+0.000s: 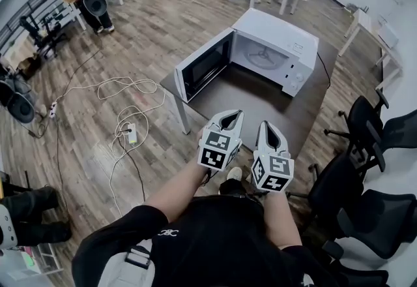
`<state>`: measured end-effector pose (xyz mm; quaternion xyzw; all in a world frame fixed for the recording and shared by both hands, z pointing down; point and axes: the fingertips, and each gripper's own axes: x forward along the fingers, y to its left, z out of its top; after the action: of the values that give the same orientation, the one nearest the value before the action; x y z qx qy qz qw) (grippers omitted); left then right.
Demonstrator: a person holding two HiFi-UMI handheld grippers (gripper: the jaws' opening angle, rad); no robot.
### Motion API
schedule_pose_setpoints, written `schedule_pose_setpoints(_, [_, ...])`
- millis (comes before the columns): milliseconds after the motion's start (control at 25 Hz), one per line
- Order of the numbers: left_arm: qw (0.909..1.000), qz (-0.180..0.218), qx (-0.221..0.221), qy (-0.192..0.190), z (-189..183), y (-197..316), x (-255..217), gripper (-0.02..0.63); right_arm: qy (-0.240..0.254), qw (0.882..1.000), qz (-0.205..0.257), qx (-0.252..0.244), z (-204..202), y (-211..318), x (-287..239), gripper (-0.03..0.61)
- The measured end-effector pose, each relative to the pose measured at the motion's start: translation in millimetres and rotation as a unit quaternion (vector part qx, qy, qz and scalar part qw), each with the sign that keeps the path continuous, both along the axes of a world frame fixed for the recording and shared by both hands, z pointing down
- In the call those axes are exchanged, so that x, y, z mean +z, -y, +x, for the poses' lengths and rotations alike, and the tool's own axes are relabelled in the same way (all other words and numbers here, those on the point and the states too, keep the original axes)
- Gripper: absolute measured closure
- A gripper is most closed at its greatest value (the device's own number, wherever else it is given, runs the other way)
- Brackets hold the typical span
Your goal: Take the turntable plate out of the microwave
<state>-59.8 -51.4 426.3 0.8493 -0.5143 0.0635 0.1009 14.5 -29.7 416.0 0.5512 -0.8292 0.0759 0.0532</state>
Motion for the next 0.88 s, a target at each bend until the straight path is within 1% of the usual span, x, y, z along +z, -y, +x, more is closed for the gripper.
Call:
schedule_pose_setpoints(600, [0.9995,-0.015,0.019,0.019,31.7,131.9,8.5,0.603,0.005,1.0,-0.004,0.02,32.1,128.1,2.0,0.569])
schedule_pose_setpoints(880, [0.9991,-0.037,0.008,0.017,45.3,187.6,19.0,0.603,0.006,1.0,-0.021,0.022,53.9,180.0,7.2,0.569])
